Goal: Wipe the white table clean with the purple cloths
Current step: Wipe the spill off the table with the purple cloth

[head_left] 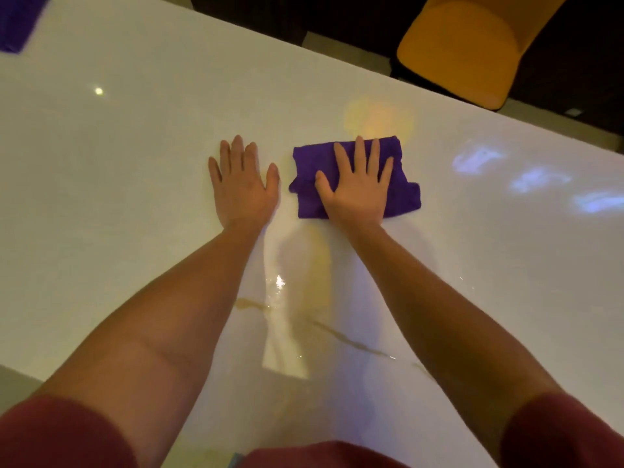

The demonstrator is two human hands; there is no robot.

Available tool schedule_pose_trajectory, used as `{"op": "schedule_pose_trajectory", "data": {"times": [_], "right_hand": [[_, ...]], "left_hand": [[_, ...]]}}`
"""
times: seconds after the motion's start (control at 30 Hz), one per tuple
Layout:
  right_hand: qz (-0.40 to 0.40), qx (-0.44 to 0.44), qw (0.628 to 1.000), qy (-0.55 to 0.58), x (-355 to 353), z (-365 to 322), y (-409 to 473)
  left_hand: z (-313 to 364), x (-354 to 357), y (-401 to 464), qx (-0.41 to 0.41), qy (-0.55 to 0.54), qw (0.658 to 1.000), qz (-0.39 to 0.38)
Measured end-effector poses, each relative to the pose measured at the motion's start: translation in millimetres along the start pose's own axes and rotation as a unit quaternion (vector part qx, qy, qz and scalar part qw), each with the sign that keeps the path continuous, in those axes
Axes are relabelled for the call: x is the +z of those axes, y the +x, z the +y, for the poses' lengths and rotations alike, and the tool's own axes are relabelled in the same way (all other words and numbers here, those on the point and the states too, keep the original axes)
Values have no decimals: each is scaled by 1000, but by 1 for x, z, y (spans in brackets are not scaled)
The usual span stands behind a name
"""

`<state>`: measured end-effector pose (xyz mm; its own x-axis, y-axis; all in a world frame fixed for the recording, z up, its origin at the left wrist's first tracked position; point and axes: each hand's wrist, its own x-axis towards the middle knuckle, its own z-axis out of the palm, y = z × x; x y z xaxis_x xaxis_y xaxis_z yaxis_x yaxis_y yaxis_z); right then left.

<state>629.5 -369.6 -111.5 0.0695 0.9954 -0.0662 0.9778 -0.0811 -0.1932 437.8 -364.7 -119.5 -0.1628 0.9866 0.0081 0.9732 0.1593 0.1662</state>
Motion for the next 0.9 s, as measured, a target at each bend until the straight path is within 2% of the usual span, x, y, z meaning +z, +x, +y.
{"op": "schedule_pose_trajectory", "data": {"times": [0.17,0.27,0.4,0.53,0.7,0.8,0.9], "right_hand": [[12,18,1000,7,13,13,-125],[6,33,999,2,20,12,-149],[4,15,1000,2,17,9,-122],[13,9,1000,3,5,-4,-50],[-36,-36,999,4,1,-5,36],[-28,-40,999,1,0,1,36],[-36,-43,998,5,0,12,-12]], "left_hand": [[-1,-1,-1,6,-3,1000,-10],[-2,-3,-2,8,-6,1000,-17],[-1,-4,-2,9,6,1000,-20],[-1,2,0,11,-14,1000,-4],[-2,6,1,10,-4,1000,18],[-2,9,0,11,-8,999,32],[2,7,-2,13,-14,999,45]]}}
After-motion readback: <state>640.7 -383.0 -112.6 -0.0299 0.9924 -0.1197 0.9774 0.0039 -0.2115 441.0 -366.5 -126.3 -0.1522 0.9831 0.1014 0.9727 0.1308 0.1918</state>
